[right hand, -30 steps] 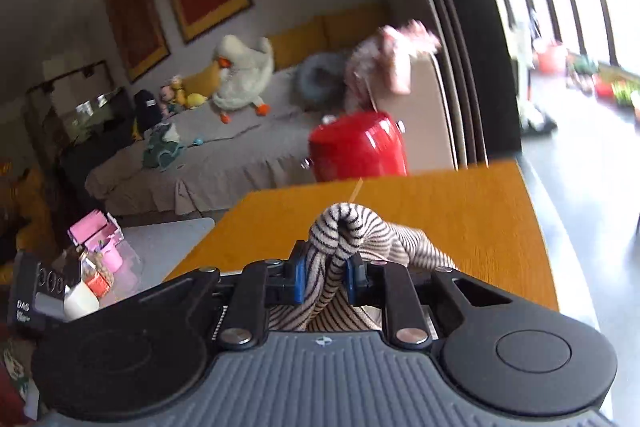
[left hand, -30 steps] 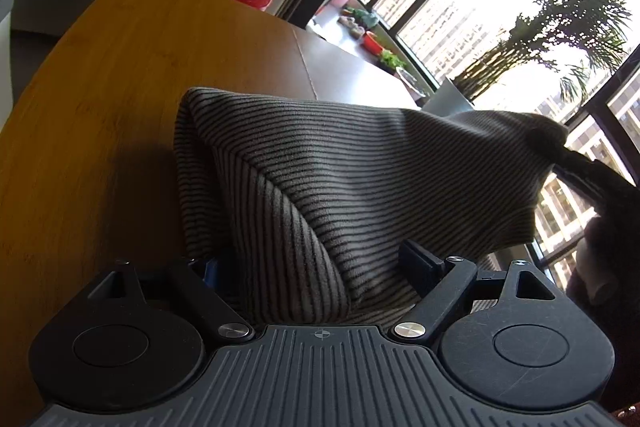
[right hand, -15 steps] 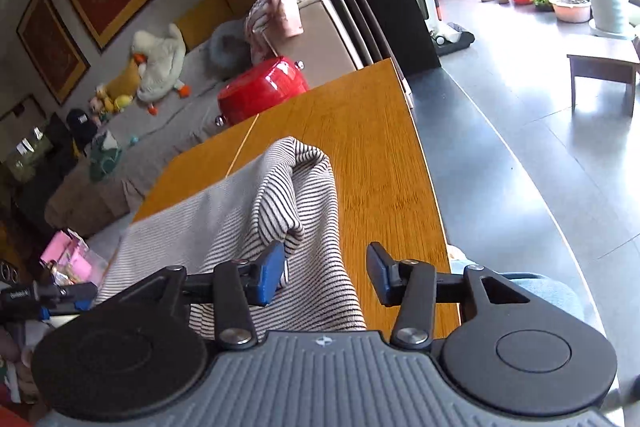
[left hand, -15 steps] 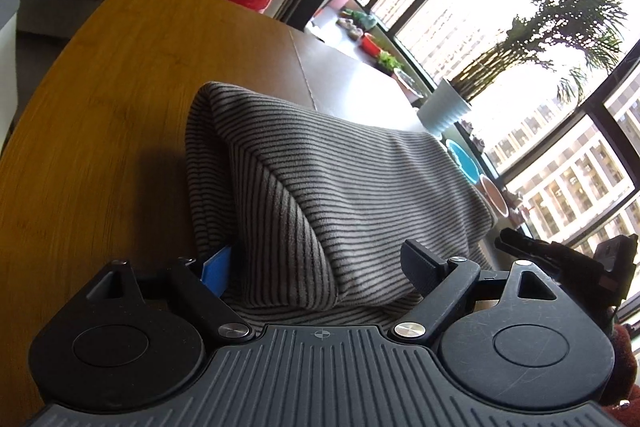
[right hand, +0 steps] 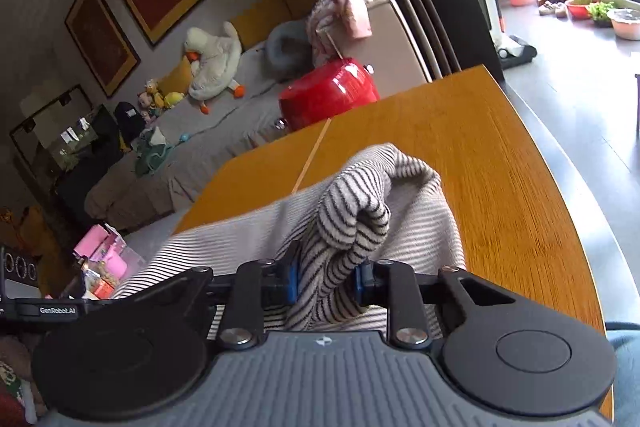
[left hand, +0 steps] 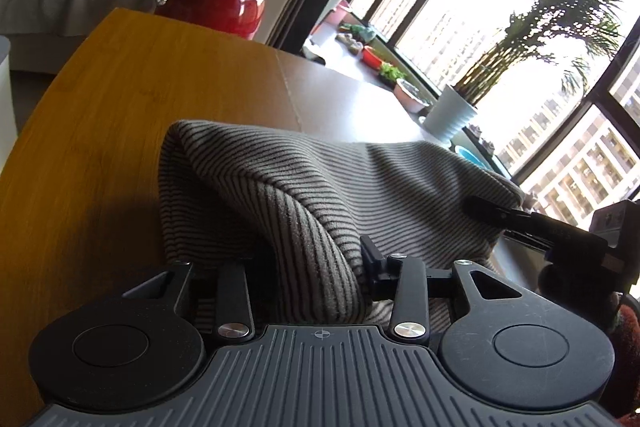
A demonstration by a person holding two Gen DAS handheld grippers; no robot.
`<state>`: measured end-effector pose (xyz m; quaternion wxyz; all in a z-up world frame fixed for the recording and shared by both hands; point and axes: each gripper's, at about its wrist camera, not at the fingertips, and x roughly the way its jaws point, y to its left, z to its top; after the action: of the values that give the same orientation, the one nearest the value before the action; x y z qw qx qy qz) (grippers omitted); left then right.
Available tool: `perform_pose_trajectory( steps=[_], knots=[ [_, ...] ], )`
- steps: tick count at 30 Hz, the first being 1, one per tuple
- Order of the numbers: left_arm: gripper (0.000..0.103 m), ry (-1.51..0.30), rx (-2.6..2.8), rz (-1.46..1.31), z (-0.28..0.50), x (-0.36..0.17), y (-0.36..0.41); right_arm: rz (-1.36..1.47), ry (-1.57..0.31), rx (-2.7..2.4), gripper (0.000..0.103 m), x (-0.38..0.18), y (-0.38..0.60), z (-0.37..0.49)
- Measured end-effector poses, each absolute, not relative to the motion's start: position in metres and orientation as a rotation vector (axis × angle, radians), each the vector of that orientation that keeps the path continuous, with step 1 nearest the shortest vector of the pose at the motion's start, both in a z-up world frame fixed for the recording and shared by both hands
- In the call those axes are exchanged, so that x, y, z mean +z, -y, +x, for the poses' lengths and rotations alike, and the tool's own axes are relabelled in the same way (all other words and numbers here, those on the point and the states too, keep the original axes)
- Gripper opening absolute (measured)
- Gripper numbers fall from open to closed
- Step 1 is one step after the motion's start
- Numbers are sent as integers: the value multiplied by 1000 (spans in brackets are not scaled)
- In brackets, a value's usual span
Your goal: Fold clothes
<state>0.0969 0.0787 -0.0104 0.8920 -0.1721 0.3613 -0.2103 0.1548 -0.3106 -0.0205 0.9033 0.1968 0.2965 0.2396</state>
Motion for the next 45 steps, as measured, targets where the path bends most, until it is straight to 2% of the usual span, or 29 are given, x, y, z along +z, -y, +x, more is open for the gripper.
perform_pose_trajectory(
  steps=[3,6,9,11,13,14,15,16,18,19,20,21,24,27,29,31,34,40,45],
  knots=[
    [41,-737,-477,-362,84,-1,-75,375,-568,538,23,1,315,134],
    [42,-772,-461,-359,77,-11,-73,365,-586,530,23,-3,320,121],
    [47,-819,-408,-362,81,-31,-76,329,-633,455,24,-28,323,120],
    [50,-829,-392,-367,87,-38,-80,309,-668,419,31,-46,321,125],
    [54,-825,-384,-370,88,-33,-84,325,-662,421,32,-51,323,125],
    [57,-817,-378,-364,86,-30,-85,330,-663,423,36,-50,324,126],
    [58,-800,-369,-350,83,-24,-87,314,-658,419,49,-48,324,125],
    [58,-783,-361,-335,80,-18,-88,286,-652,408,57,-45,324,124],
    [68,-748,-346,-308,74,-7,-90,242,-641,409,67,-39,325,122],
    [69,-733,-350,-301,71,-1,-88,224,-630,405,73,-34,327,119],
    [70,-721,-365,-298,69,4,-85,197,-611,389,87,-29,327,117],
    [70,-710,-379,-295,67,9,-82,170,-591,373,93,-24,327,116],
    [73,-706,-450,-291,62,18,-67,95,-495,344,103,-5,323,111],
    [82,-765,-547,-305,65,6,-48,103,-399,404,103,14,316,108],
    [83,-823,-556,-301,71,-11,-39,145,-389,488,103,18,311,111],
    [83,-868,-550,-299,77,-27,-35,210,-438,591,103,11,305,122],
    [83,-867,-561,-338,88,-32,-44,297,-610,604,103,-22,299,144],
    [83,-835,-548,-364,113,-37,-59,389,-583,639,103,-44,313,124],
    [96,-817,-529,-379,145,-39,-57,426,-564,658,103,-48,312,101]
  ],
)
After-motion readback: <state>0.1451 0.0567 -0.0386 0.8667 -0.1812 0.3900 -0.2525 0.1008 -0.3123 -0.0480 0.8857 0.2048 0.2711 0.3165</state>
